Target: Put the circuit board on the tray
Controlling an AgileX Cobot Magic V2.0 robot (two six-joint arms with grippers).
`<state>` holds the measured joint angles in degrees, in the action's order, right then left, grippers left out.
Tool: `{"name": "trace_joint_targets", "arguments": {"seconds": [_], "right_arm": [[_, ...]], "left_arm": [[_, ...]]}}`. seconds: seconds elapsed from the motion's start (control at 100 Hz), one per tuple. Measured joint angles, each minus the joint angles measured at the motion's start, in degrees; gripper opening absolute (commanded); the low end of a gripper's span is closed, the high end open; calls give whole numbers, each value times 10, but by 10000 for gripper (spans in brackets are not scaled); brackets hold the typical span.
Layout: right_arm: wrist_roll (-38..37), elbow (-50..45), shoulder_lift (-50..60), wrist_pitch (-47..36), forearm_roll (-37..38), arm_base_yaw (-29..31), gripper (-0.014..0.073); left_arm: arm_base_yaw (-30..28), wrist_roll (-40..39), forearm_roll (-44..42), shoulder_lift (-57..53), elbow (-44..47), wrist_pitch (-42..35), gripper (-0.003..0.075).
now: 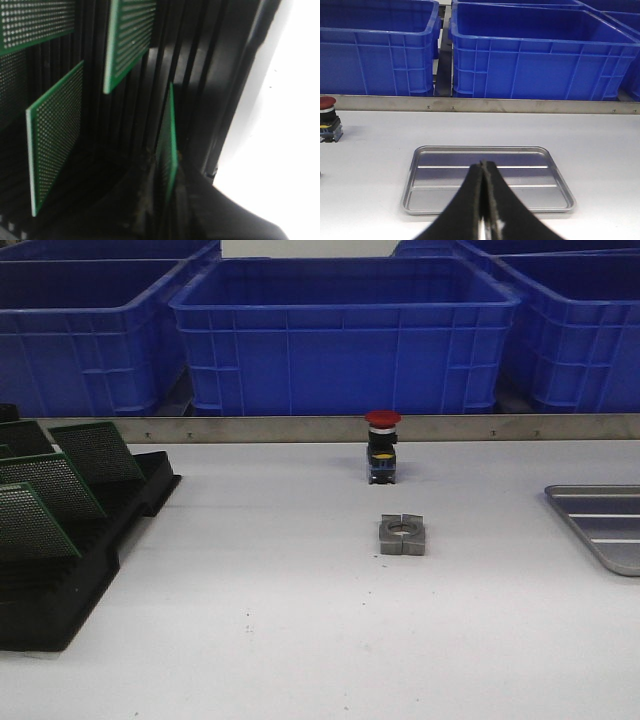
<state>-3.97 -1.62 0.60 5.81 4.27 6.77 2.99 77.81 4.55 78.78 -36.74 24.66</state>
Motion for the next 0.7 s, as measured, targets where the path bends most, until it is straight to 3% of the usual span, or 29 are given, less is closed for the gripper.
{"name": "trace_joint_targets", "arguments": {"seconds": [0.12, 0.34, 0.45, 0.7], "right_arm": [[0, 0, 0, 0, 0, 0, -60], [0, 0, 0, 0, 0, 0, -60], [0, 0, 0, 0, 0, 0, -60], [0, 0, 0, 0, 0, 0, -60]], "left_arm": [[0, 1, -22, -16, -9, 27, -17], [0, 1, -5, -85, -61, 176, -17], [0, 1, 58, -125, -74, 230, -17], [1, 1, 256, -157, -77, 277, -17]]}}
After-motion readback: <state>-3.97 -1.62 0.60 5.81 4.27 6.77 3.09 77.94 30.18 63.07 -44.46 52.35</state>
